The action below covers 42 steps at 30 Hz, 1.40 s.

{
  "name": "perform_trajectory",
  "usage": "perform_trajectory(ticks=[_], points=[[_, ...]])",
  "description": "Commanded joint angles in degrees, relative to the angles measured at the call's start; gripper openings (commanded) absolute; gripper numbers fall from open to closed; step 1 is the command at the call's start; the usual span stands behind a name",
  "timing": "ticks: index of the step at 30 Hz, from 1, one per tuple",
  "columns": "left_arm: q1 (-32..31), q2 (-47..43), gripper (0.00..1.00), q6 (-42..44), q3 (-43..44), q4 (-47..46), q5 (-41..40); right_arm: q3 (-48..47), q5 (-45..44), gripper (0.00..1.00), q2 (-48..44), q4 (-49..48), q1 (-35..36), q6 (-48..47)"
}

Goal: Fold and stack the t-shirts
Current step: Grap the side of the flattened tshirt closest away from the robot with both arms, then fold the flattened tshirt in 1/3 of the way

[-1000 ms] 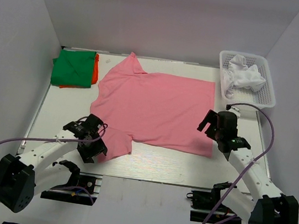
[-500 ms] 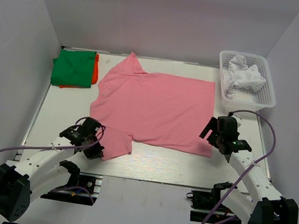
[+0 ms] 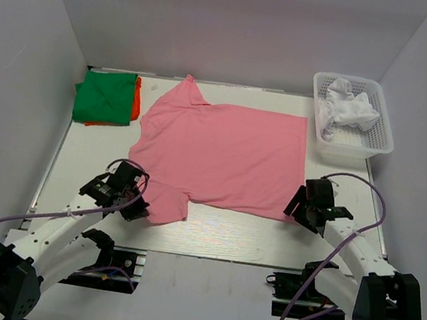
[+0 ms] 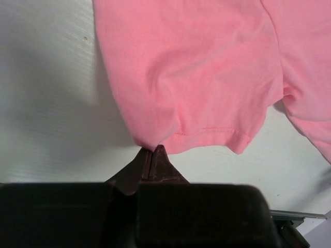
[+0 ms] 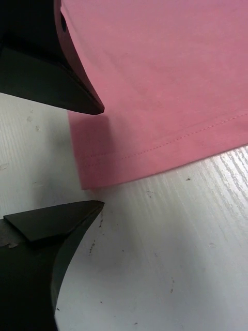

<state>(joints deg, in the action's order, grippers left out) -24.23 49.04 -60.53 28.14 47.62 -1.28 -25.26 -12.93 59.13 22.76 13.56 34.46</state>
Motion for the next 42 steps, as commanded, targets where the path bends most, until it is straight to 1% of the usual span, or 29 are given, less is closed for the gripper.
perform_trajectory(ticks=[1,2,3,5,6,9,10,13,15,16,17,18,23,24,26,28,29,30,31,33,35,36,42], points=[[-0.1,-0.3,0.00,0.9,2.1,1.1,-2.1,2.0,0.8,0.73,1.6,-2.0,-0.4,1.5],[-0.1,-0.3,0.00,0.9,2.7,1.1,-2.7,2.1,0.6,0.71,2.1,-2.7,-0.3,1.7],[-0.1,-0.3,0.00,1.5,2.7,1.1,-2.7,2.3,0.2,0.64,2.4,-3.1,-0.4,1.6],[-0.1,-0.3,0.00,1.5,3.3,1.1,-2.7,1.9,0.3,0.53,3.5,-3.5,-0.3,1.8],[-0.1,-0.3,0.00,1.5,3.9,1.1,-2.7,1.7,1.6,0.39,3.5,-3.5,-0.4,1.8],[-0.1,0.3,0.00,1.5,5.5,1.1,-2.7,1.2,2.3,0.18,2.9,-2.9,-0.3,1.5],[-0.1,0.3,0.00,2.1,5.5,1.1,-2.7,1.3,2.3,0.08,2.1,-2.4,-0.3,1.7],[-0.1,0.8,0.00,2.6,7.7,1.1,-2.7,1.3,1.7,0.05,-1.3,-1.8,-0.3,1.3],[-0.1,0.8,0.00,2.6,7.7,0.3,-2.7,1.3,1.4,0.05,-3.4,-1.8,-0.2,0.5],[-0.1,1.3,0.00,3.2,8.2,-0.6,-2.7,0.7,1.1,0.02,-3.8,-1.6,-0.5,0.3],[-0.1,1.3,0.00,3.2,8.9,-1.2,-2.7,0.6,1.1,0.02,-3.9,-1.6,-0.3,-0.3],[-0.1,1.9,0.00,3.8,9.5,-1.7,-2.7,-0.3,1.1,0.00,-3.7,-1.5,-0.1,-1.0],[0.7,5.2,0.00,6.3,15.0,-7.8,-5.0,-3.5,1.2,0.00,-0.2,-3.0,-0.2,-3.3],[0.7,6.1,0.00,7.5,17.1,-8.8,-5.0,-5.6,1.1,0.00,1.1,-3.2,-0.4,-3.3],[0.7,10.1,0.00,8.3,19.7,-10.0,-7.0,-7.7,0.9,0.00,2.8,-3.5,-0.3,-3.8],[0.7,13.6,0.00,9.0,24.8,-10.0,-10.1,-9.8,0.5,0.00,3.6,-4.6,-0.4,-4.5],[0.7,17.4,0.00,9.0,26.9,-8.8,-11.1,-10.3,0.0,0.00,5.2,-4.9,-0.2,-4.5],[0.7,19.2,0.00,9.6,30.5,-7.5,-13.0,-11.0,-0.1,0.00,5.7,-5.1,-0.3,-4.9],[1.2,22.6,0.00,9.6,32.4,-7.4,-13.9,-13.2,-0.2,0.00,7.1,-5.1,-0.3,-5.4],[1.2,25.9,0.00,10.5,37.8,-6.0,-15.6,-14.7,-0.7,0.00,9.5,-4.6,-0.3,-5.5],[1.2,28.9,0.00,11.9,41.1,-6.0,-16.1,-17.9,-1.7,0.00,12.2,-3.9,-0.4,-5.8],[1.2,31.9,0.00,12.5,44.1,-5.5,-17.3,-18.5,-1.9,0.00,12.8,-3.9,-0.5,-5.9],[2.8,41.6,0.00,14.5,54.1,-3.8,-20.4,-25.1,-4.8,0.00,17.9,-4.0,-1.2,-6.2]])
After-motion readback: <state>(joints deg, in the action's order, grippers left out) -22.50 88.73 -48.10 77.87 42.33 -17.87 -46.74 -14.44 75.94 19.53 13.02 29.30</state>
